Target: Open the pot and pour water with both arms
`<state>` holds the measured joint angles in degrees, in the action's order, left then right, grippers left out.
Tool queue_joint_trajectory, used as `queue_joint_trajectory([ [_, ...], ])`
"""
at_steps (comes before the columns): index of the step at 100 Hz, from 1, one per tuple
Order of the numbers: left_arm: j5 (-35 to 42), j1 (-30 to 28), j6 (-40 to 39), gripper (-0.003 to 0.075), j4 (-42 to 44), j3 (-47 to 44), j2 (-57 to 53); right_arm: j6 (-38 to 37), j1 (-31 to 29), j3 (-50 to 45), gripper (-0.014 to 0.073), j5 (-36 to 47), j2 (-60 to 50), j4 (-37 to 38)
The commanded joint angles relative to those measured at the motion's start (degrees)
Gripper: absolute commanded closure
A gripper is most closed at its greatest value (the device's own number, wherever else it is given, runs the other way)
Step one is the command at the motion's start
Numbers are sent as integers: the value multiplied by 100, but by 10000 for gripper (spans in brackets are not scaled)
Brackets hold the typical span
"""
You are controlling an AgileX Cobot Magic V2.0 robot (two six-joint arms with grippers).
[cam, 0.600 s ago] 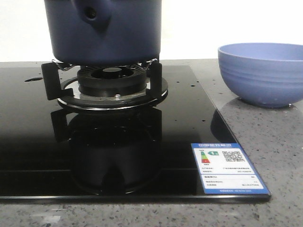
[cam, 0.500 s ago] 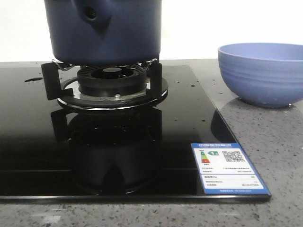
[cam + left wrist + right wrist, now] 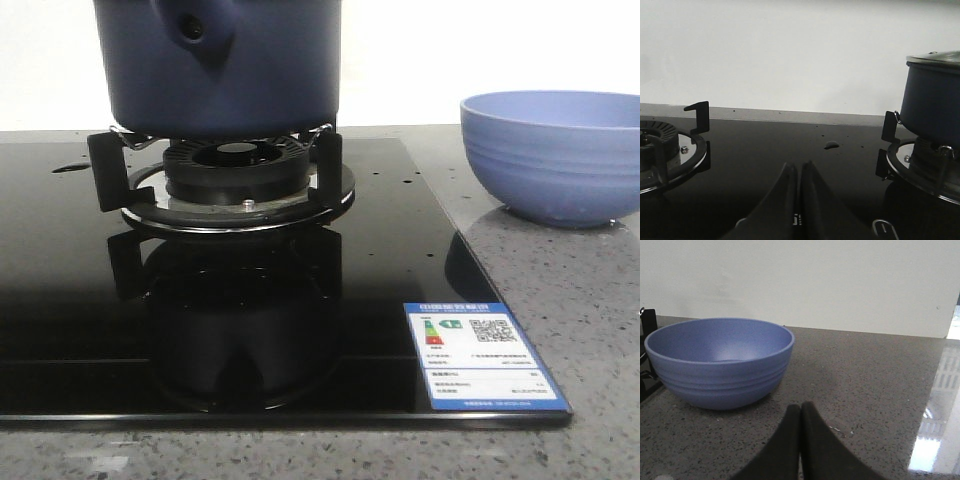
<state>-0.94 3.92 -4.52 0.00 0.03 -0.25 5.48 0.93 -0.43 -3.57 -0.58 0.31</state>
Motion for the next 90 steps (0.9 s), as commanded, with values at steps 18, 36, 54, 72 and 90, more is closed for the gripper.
queue_joint_trajectory([
  [18, 465, 46, -30, 741, -41, -189, -161, 11, -30, -153, 657, 432, -97, 68],
  [36, 465, 46, -30, 741, -41, -189, -161, 11, -30, -153, 657, 432, -97, 68],
  [54, 465, 46, -30, 741, -41, -189, -161, 11, -30, -153, 657, 527, -97, -31],
  [72, 475, 46, -30, 741, -681, -189, -161, 11, -30, -153, 657, 539, -97, -911],
  [90, 475, 46, -30, 741, -955, -189, -161, 11, -30, -153, 657, 539, -97, -2092],
])
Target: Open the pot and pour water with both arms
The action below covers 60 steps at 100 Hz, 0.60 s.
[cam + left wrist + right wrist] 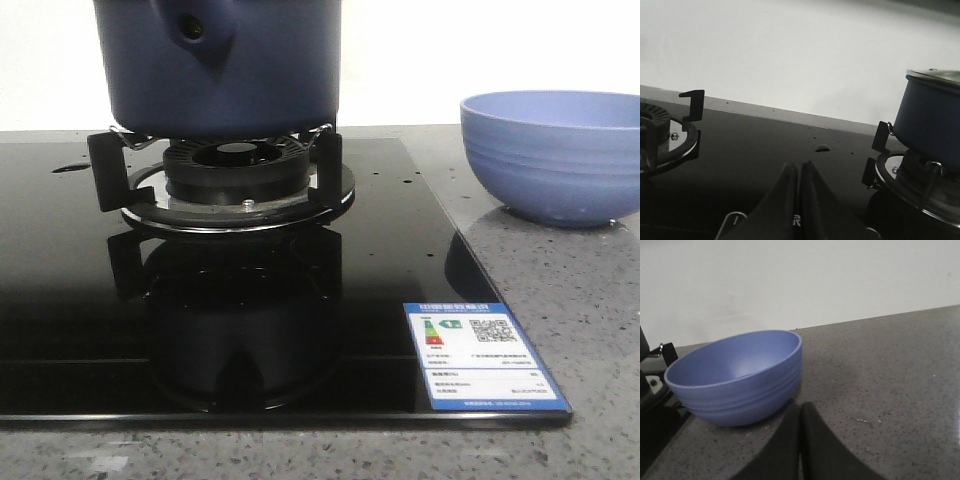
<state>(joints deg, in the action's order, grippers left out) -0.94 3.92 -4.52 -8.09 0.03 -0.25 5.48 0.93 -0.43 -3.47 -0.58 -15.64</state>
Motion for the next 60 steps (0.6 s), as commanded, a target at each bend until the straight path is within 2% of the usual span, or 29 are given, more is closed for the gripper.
queue_joint_trajectory([
  [1, 475, 46, -30, 741, -146, -189, -161, 11, -30, -153, 657, 529, -97, -567],
  [16, 490, 46, -30, 741, -305, -189, -161, 11, -30, -153, 657, 517, -97, -1093],
  [38, 551, 46, -47, 741, -2308, -142, -161, 11, -30, -61, 656, 347, -97, -1717],
  [52, 481, 46, -47, 741, -2333, 186, -161, 38, -30, 454, 654, 7, -97, -1670],
  [60, 201, 46, 14, 741, -2000, 538, -97, 91, -30, 856, 653, -261, 2, -1200],
])
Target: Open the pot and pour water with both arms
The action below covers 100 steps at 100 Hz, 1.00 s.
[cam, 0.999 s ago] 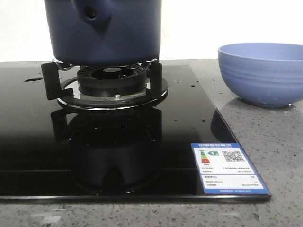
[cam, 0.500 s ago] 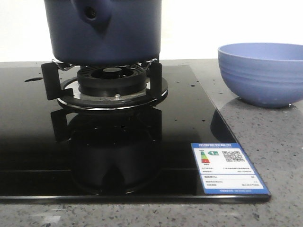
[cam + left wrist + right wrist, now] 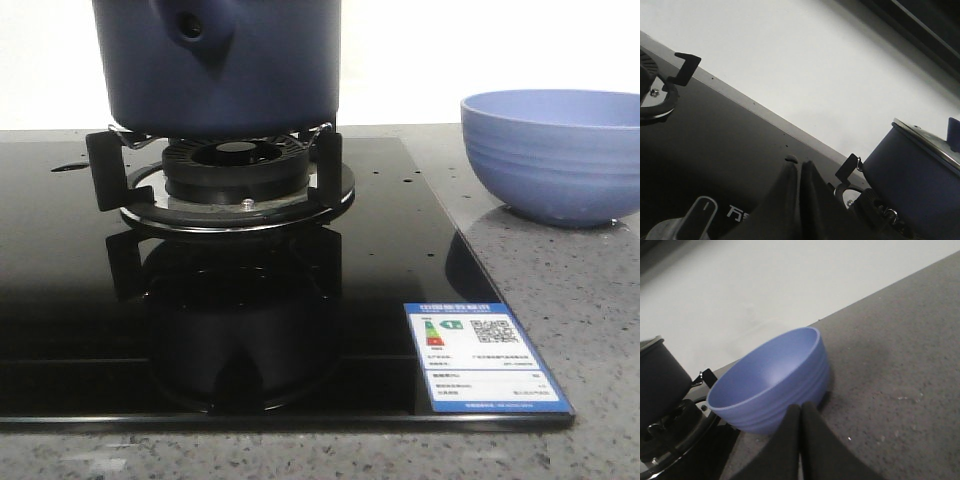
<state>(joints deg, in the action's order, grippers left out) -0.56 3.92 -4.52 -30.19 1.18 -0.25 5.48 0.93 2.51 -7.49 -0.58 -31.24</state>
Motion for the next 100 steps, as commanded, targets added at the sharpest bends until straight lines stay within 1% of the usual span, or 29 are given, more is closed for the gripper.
queue_joint_trajectory([
  [1, 123, 46, 14, 741, 260, 463, -72, 91, -30, 595, 652, 104, 44, 419],
  [8, -436, 46, 14, 741, 799, 904, 147, 91, -30, 964, 652, -406, 333, 956],
  [10, -700, 46, 14, 741, 994, 1101, 234, 91, -30, 1118, 652, -567, 452, 1100],
  [18, -1286, 46, 14, 741, 1386, 1643, 625, 91, -30, 1501, 651, -1086, 977, 1396],
  [27, -1645, 46, 180, 741, 1439, 2237, 1097, 95, -30, 2032, 652, -1645, 1686, 1642],
  [37, -2054, 46, 837, 741, 1414, 2789, 1485, 147, 9, 2601, 657, -2288, 2350, 1780],
  [49, -2440, 64, 1497, 740, 1274, 3191, 1762, 335, 192, 2911, 657, -2397, 2792, 1772],
  [60, -2413, 273, 1624, 734, 897, 3248, 1829, 618, 386, 2968, 654, -2334, 2867, 1731],
  [65, -2456, 395, 1961, 710, 658, 3248, 1852, 628, 452, 2968, 653, -2319, 2867, 1731],
  [69, -2494, 506, 2139, 676, 511, 3248, 1870, 628, 501, 2968, 643, -2319, 2867, 1731],
  [73, -2494, 598, 2248, 630, 355, 3248, 1904, 628, 530, 2968, 606, -2330, 2867, 1711],
  [78, -2456, 731, 2275, 559, 208, 3248, 1941, 628, 588, 2968, 534, -2319, 2867, 1655],
  [81, -2420, 830, 2275, 515, 168, 3248, 1972, 628, 591, 2968, 463, -2298, 2867, 1591],
  [83, -2402, 889, 2286, 481, 170, 3248, 1983, 628, 591, 2968, 431, -2297, 2867, 1577],
  [88, -2389, 1024, 2309, 407, 170, 3248, 2046, 628, 591, 2968, 295, -2252, 2867, 1529],
  [91, -2368, 1100, 2309, 364, 165, 3248, 2084, 628, 591, 2968, 234, -2241, 2867, 1518],
  [95, -2322, 1218, 2309, 333, 156, 3248, 2141, 628, 591, 2968, 170, -2199, 2867, 1519],
  [100, -2205, 1370, 2323, 321, 140, 3248, 2223, 628, 591, 2968, 147, -2177, 2867, 1519],
])
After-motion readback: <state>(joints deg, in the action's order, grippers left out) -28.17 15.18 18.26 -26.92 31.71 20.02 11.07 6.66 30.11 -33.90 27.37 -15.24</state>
